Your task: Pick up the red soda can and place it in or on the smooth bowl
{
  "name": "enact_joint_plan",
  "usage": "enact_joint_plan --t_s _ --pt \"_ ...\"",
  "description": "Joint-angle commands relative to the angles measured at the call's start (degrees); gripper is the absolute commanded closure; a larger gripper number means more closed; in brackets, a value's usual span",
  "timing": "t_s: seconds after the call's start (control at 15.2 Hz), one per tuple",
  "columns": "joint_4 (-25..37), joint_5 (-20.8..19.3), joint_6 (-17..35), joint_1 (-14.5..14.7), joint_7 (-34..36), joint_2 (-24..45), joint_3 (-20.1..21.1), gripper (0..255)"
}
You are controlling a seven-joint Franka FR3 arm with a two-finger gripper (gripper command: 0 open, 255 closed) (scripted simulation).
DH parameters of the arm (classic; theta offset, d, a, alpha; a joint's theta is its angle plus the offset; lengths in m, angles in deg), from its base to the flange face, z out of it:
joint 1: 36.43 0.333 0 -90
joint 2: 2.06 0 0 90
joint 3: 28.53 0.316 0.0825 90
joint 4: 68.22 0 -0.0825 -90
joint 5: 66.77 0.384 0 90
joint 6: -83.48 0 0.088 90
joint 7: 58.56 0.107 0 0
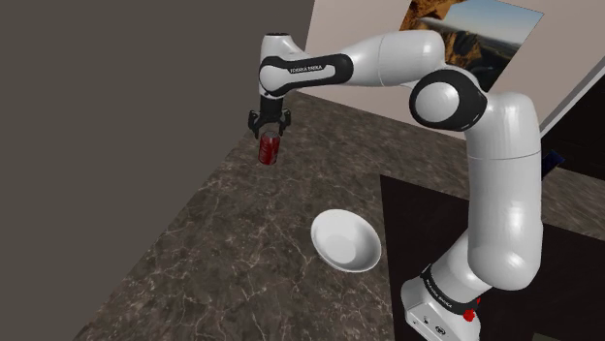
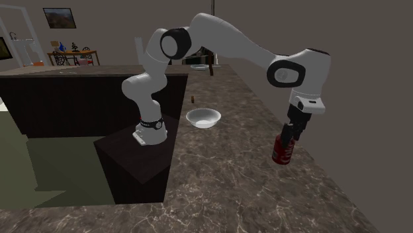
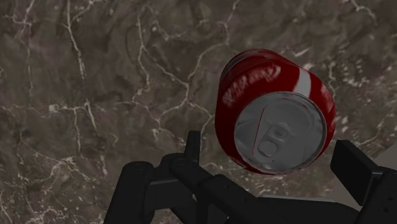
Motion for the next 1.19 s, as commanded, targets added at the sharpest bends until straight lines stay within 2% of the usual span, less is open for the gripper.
enact_joint_plan --t_s 0.0,0.46,0.53,1.12 --pt "-0.1 0.0 0.4 0.0 0.0 0.3 0.0 0" --pt "-0.1 0.0 0.4 0.0 0.0 0.3 0.0 0" --pt "-0.1 0.0 0.4 0.0 0.0 0.3 0.0 255" --pt "-0.1 0.0 0.4 0.0 0.0 0.3 0.0 255"
